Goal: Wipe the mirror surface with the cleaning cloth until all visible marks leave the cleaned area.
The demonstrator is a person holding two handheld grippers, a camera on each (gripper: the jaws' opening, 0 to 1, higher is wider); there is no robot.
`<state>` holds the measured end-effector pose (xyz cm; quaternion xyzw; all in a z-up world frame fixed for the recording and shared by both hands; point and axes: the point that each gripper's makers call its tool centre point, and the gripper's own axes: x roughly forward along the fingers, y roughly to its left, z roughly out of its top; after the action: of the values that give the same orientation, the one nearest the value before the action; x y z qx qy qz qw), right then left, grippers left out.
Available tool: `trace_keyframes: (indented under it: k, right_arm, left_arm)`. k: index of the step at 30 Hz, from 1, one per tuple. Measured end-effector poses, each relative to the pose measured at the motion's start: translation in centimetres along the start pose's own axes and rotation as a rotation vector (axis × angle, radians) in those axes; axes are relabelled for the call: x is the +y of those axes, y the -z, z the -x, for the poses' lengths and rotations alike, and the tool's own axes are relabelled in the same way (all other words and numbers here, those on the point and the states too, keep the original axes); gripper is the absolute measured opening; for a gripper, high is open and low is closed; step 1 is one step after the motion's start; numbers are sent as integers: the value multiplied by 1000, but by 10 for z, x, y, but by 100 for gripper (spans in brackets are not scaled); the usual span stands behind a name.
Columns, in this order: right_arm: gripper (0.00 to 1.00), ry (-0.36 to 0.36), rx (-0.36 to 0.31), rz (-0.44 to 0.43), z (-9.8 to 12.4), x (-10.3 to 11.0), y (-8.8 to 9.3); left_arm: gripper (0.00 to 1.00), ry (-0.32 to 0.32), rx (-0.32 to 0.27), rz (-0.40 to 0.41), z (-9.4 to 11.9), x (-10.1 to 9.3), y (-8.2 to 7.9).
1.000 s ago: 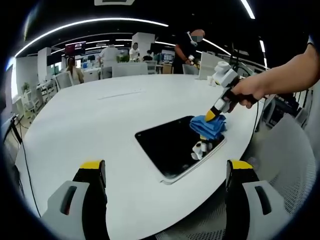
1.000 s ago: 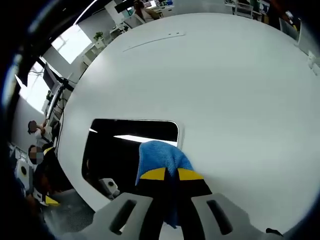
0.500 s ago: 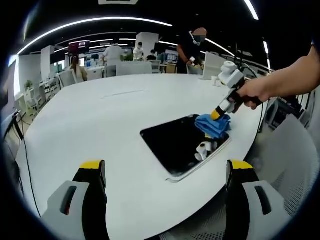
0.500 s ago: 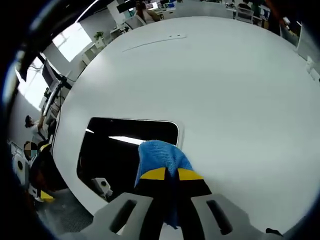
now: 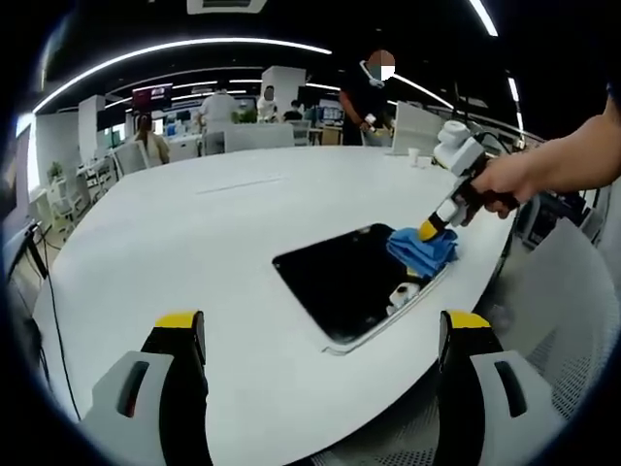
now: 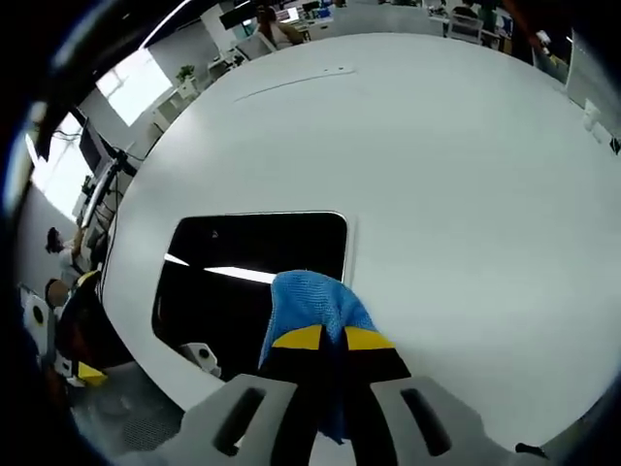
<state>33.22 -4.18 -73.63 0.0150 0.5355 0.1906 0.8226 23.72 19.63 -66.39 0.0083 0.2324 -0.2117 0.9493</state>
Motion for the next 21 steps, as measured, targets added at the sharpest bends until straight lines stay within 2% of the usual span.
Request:
trace_keyframes:
  k: [2,4,10,11,13,15,16,21]
  right_arm:
    - [1,-1,2,-10,0,-1,2]
    - [1,-1,-6,-73,2,0,4]
    - [1,-4,1,-61,2,0,8]
    - [1,-2,1,-69,2,-1,9]
    - [1,-2,4,-62,2,0,11]
    - [1,1,7,-65,3,-1,15]
    - [1,1,9,-63,3,-1,16]
    - [1,6,17,-66,6,0,21]
  left_arm:
    - [99,6,-1,1,0,-1,0]
    - [99,3,-5,-1,0,0,-1]
    - [99,1,0,8,0,0,0]
    - [99,-9,-4,1,0,1,-1]
    - [99,14,-29,-2,-1,-2,-4]
    - [99,43,1,16,-1,-8,2]
    - [99,35,19,33,-3,-6,5]
    - [99,31,5,15,-1,-6,1]
